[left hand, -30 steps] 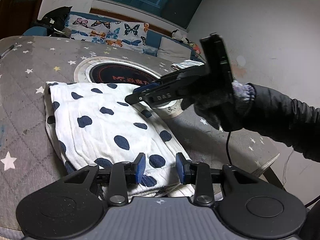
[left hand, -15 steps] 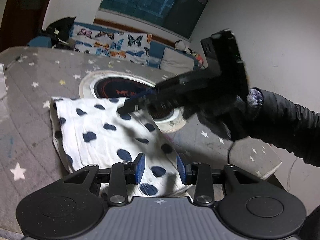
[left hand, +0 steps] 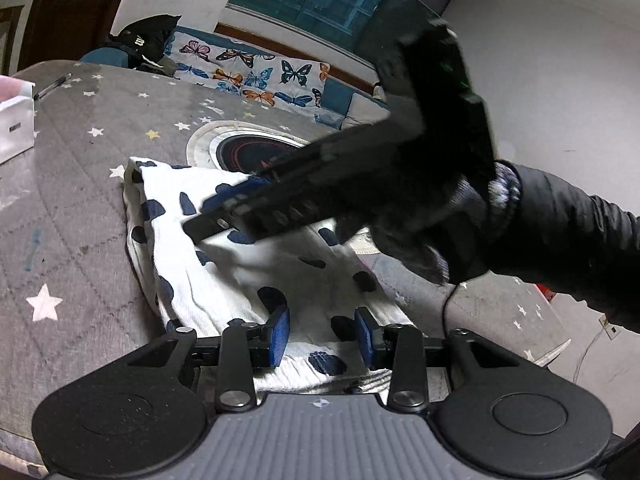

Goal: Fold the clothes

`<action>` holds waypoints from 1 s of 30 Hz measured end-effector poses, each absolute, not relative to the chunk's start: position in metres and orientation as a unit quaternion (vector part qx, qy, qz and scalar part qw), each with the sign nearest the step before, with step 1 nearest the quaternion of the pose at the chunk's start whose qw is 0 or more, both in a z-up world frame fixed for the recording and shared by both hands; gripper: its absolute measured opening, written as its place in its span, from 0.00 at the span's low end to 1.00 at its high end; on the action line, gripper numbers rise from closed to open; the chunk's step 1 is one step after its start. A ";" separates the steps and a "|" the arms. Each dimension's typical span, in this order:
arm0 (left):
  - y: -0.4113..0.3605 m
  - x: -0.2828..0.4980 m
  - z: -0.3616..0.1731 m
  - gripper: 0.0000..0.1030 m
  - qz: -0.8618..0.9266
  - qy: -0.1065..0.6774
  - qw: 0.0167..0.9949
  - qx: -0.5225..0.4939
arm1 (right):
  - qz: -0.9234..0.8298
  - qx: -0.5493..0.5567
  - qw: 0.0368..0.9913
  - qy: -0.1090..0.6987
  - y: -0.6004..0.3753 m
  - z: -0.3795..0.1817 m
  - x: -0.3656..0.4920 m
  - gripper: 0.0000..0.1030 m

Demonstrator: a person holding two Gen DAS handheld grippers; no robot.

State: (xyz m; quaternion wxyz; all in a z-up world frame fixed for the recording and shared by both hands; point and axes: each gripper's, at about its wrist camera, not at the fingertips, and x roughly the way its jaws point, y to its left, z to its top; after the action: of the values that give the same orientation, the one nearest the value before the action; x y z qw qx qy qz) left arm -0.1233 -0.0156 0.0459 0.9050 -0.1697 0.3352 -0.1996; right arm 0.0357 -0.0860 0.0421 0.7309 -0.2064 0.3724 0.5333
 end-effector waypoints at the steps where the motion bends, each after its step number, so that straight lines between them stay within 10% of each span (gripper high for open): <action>1: -0.015 -0.123 0.045 0.38 -0.200 0.335 0.904 -0.172 | 0.532 -0.207 0.731 0.373 -0.082 0.041 0.038 0.30; 30: -0.009 -0.123 0.042 0.40 -0.197 0.336 0.901 -0.190 | 0.486 -0.226 0.771 0.344 -0.089 0.053 0.073 0.29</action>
State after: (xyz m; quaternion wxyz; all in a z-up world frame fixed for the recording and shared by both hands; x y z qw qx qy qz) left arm -0.1228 -0.0094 0.0422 0.9013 -0.1897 0.3355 -0.1975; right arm 0.0725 -0.0893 0.0534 0.7712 -0.2256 0.3439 0.4859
